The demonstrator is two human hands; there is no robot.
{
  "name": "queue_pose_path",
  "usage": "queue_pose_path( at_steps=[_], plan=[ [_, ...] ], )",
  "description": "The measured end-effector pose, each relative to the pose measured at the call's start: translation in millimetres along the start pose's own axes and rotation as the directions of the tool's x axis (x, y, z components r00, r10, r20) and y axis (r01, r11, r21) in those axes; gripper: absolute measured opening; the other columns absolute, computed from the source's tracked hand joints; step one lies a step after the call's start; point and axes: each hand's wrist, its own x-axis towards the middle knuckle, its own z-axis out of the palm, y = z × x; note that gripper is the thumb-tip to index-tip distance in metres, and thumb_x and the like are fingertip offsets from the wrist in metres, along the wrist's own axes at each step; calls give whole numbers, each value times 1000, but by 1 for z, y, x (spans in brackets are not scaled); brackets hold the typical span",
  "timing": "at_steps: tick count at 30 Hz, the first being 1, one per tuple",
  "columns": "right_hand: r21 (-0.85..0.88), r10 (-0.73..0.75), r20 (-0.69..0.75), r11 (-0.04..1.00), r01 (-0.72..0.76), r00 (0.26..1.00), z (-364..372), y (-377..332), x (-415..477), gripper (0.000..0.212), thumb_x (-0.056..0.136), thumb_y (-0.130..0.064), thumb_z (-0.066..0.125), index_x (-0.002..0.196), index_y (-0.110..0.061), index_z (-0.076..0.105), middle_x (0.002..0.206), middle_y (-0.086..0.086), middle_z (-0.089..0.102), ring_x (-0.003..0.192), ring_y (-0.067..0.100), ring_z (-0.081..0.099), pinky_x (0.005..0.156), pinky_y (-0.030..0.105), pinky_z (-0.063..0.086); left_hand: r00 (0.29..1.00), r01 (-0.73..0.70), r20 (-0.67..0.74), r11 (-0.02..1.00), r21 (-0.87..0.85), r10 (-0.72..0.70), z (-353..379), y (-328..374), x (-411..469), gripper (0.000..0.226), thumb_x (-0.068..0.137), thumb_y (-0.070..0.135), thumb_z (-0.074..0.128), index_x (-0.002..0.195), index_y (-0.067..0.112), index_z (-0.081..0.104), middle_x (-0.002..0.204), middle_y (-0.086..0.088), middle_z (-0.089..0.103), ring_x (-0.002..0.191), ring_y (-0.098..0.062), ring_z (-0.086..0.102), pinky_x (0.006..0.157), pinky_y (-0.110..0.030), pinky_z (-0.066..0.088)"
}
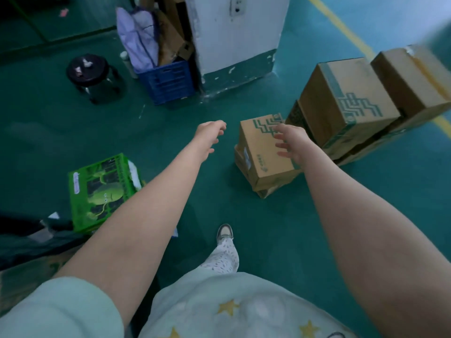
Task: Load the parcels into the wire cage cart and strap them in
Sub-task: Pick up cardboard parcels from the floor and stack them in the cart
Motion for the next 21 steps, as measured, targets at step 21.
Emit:
queue_pose_path(
  at_steps=[21],
  plan=[
    [-52,166,31,985,-164,986,-78,25,161,39,96,-28,53,132,-15,48,117,1,51,110,20,47,99,40,40,978,196,46,974,112,-202,146,1,133,32,92,21,48,122,15,56,111,1,54,101,-18,48,88,-36,35]
  ],
)
